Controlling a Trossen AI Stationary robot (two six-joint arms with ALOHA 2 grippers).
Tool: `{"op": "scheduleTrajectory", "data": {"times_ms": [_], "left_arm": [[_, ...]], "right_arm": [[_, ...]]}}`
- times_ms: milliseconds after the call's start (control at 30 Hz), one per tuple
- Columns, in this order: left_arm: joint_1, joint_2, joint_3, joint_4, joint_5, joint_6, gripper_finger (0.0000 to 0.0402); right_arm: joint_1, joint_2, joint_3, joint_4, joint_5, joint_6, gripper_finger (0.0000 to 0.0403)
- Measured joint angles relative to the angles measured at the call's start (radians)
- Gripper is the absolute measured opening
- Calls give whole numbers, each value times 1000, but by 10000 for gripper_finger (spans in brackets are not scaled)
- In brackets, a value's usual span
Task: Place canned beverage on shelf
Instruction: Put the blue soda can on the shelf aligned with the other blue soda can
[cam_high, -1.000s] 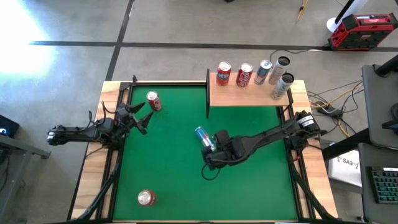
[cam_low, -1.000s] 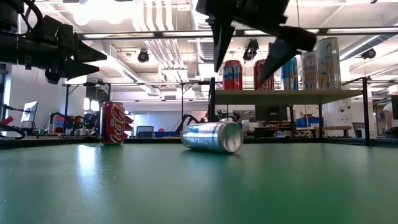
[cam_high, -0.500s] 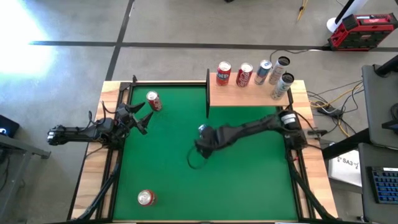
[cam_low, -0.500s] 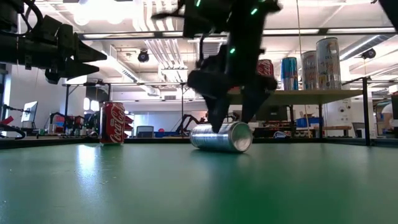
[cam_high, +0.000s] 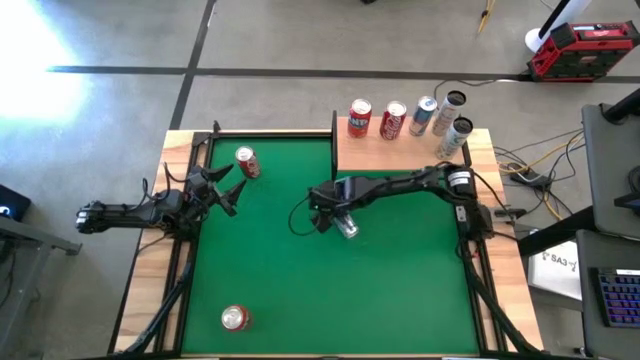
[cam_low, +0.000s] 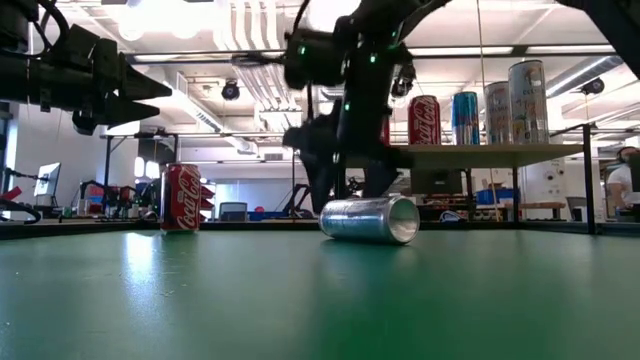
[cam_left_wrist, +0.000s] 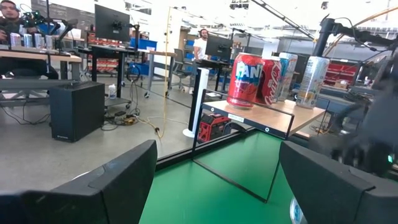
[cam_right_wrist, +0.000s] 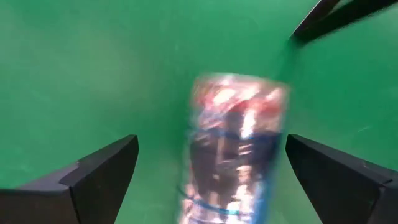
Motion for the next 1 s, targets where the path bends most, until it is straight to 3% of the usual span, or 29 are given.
{"op": "scheduleTrajectory", "data": {"times_ms": [267,367,500,700,833,1000], "left_arm": [[0,0,0,0,0,0,324],[0,0,0,0,0,0,324],[0,0,0,0,0,0,324],[0,0,0,0,0,0,324],[0,0,0,0,0,0,324],[0,0,0,0,0,0,324]], "right_arm": [[-29,78,2,26,-82,-34,380],[-34,92,2,49,-85,-25,325],[-35,97,9,86,-92,-32,211],[3,80,8,99,-83,-26,212],[76,44,3,97,86,80,212],[213,11,3,163,511,142,212]]}}
